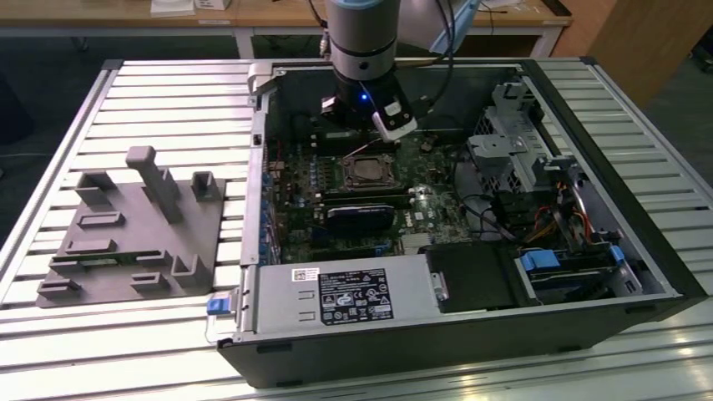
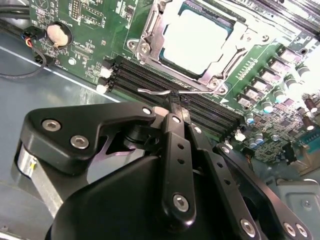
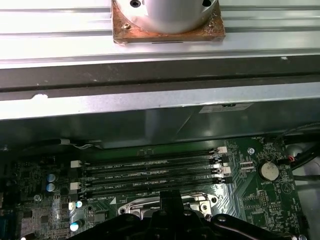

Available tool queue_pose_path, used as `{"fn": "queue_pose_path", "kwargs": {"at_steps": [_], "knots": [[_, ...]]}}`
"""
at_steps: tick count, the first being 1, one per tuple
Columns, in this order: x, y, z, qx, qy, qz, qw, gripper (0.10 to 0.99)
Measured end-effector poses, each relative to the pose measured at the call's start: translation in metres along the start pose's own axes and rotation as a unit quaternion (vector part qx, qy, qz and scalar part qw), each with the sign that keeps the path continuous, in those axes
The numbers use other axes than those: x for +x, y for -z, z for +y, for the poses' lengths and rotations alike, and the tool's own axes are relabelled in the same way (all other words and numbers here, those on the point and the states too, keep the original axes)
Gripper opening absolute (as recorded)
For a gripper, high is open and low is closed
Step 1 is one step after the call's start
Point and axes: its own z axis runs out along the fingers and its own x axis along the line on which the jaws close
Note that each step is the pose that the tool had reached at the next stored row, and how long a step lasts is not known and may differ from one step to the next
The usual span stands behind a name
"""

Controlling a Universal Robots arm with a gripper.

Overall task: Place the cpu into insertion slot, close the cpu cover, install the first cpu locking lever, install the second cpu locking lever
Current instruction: 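Install the first cpu locking lever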

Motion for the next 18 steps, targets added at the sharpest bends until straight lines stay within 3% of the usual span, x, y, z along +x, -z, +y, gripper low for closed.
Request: {"fn": "queue_pose_path", "kwargs": {"at_steps": [3,5,10,12,18], "knots": [[0.0007,-0.0009,-0.0003,0.0001,0.001,-0.0043,1.0,0.106],[0.0024,-0.0014,-0.0007,0.002,0.004,-0.0126,0.9999,0.106],[0.0066,-0.0041,-0.002,0.0011,0.01,-0.0324,0.9994,0.106],[0.0071,-0.0061,-0.0026,0.0008,0.01,-0.0353,0.9993,0.106],[0.0076,-0.0109,-0.0024,0.001,0.007,-0.0365,0.9993,0.106]]}}
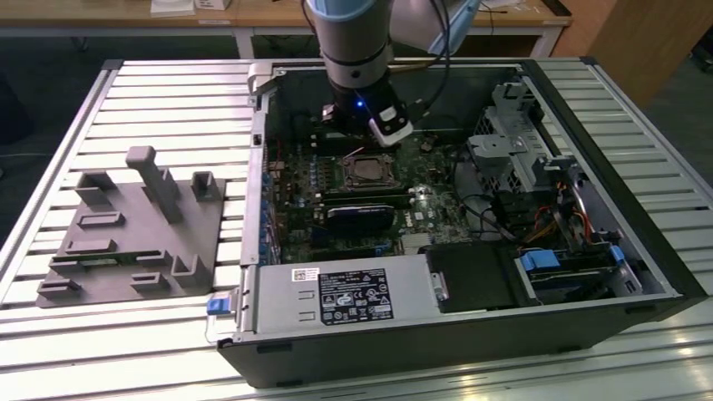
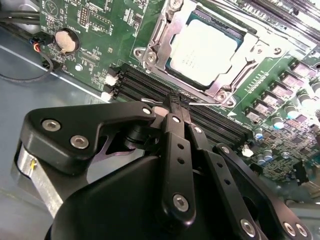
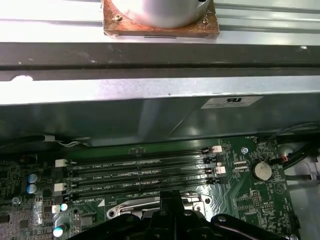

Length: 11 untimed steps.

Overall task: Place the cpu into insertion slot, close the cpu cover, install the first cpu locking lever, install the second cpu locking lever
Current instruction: 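Install the first cpu locking lever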

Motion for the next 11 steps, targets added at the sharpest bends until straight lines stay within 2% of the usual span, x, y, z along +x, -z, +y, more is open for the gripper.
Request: {"fn": "queue_pose_path", "kwargs": {"at_steps": [7,11], "knots": [[0.001,-0.0046,0.0036,0.0017,-0.01,-0.0031,0.9999,0.106],[-0.0001,-0.0064,0.0065,0.0045,-0.018,-0.0055,0.9998,0.106]]}}
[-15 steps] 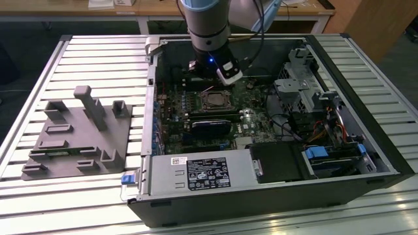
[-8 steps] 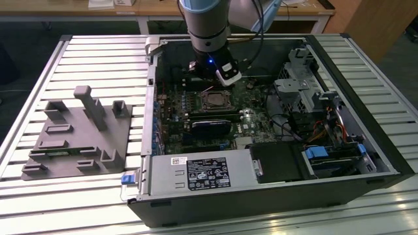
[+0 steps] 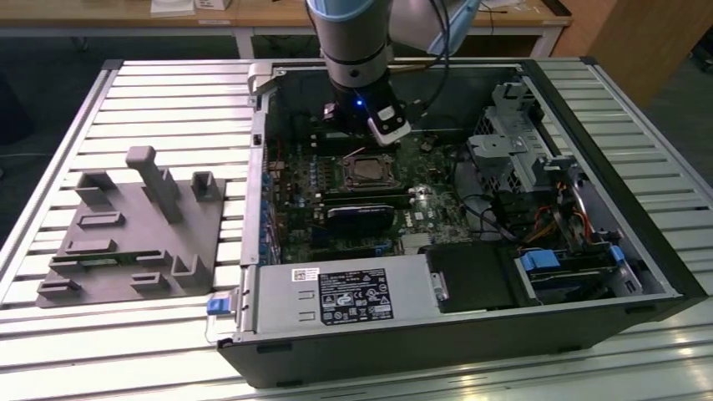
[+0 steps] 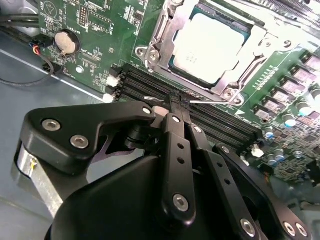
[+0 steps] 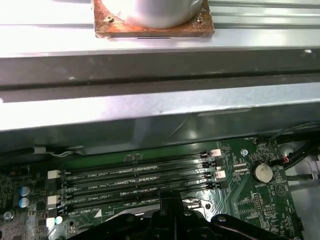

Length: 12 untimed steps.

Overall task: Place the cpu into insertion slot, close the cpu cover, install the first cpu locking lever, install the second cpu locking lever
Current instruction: 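Install the first cpu locking lever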

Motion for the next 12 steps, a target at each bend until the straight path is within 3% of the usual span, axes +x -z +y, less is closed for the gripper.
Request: {"fn": "queue_pose_path", "kwargs": {"at_steps": [9,12], "knots": [[-0.0015,-0.0034,0.0011,0.0081,-0.039,-0.0118,0.9991,0.106],[-0.0015,-0.0034,0.001,0.0082,-0.04,-0.0119,0.9991,0.106]]}}
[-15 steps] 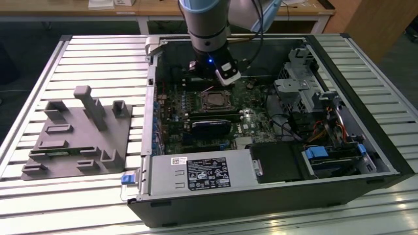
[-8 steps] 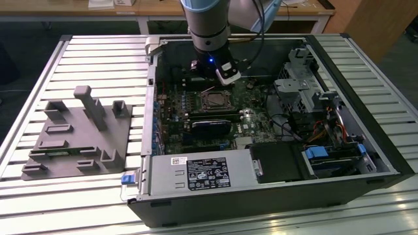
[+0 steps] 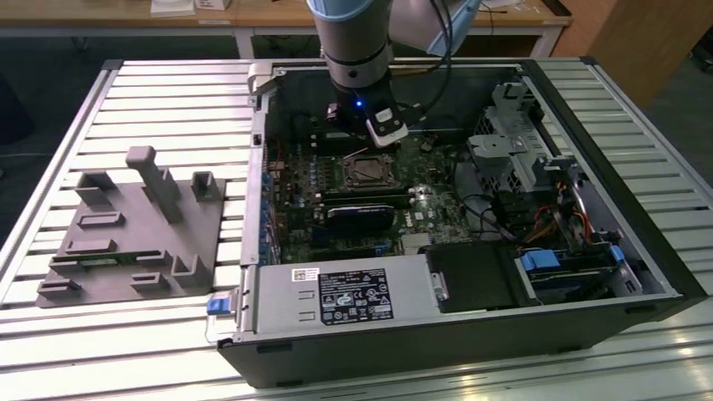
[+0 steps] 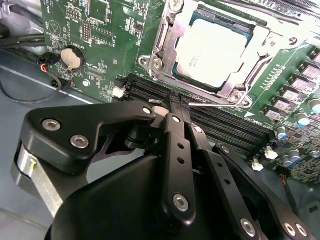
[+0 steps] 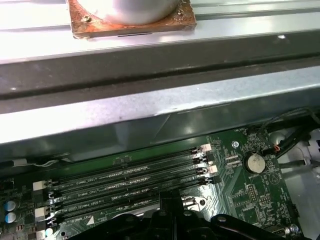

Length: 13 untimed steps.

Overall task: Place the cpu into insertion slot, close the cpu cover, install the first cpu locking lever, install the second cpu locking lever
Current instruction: 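Install the first cpu locking lever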

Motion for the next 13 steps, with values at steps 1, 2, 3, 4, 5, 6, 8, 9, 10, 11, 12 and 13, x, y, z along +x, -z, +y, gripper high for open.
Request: {"fn": "queue_pose_path", "kwargs": {"at_steps": [1,2,3,4,5,6,8,9,10,11,12,13], "knots": [[0.0,0.0,0.0,0.0,0.0,-0.0001,1.0,0.106],[0.0001,-0.0001,0.0001,0.0003,-0.002,-0.0007,1.0,0.106],[0.0001,-0.0002,0.0001,0.0011,-0.008,-0.0022,1.0,0.106],[0.0001,-0.0002,0.0001,0.0024,-0.015,-0.0043,0.9999,0.106],[0.0001,-0.0002,0.0,0.0037,-0.023,-0.0065,0.9997,0.106],[0.0001,-0.0003,0.0001,0.0048,-0.03,-0.0087,0.9995,0.106],[0.0002,-0.0004,0.0003,0.0066,-0.041,-0.0119,0.9991,0.106],[0.0006,-0.0005,0.0006,0.0071,-0.044,-0.0128,0.9989,0.106],[0.0012,-0.0005,0.001,0.0076,-0.047,-0.0134,0.9988,0.106],[0.0019,-0.0006,0.0017,0.0079,-0.048,-0.0139,0.9987,0.106],[0.0029,-0.0006,0.0024,0.008,-0.05,-0.0143,0.9986,0.106],[0.0041,-0.0007,0.0032,0.0082,-0.051,-0.0146,0.9986,0.106]]}}
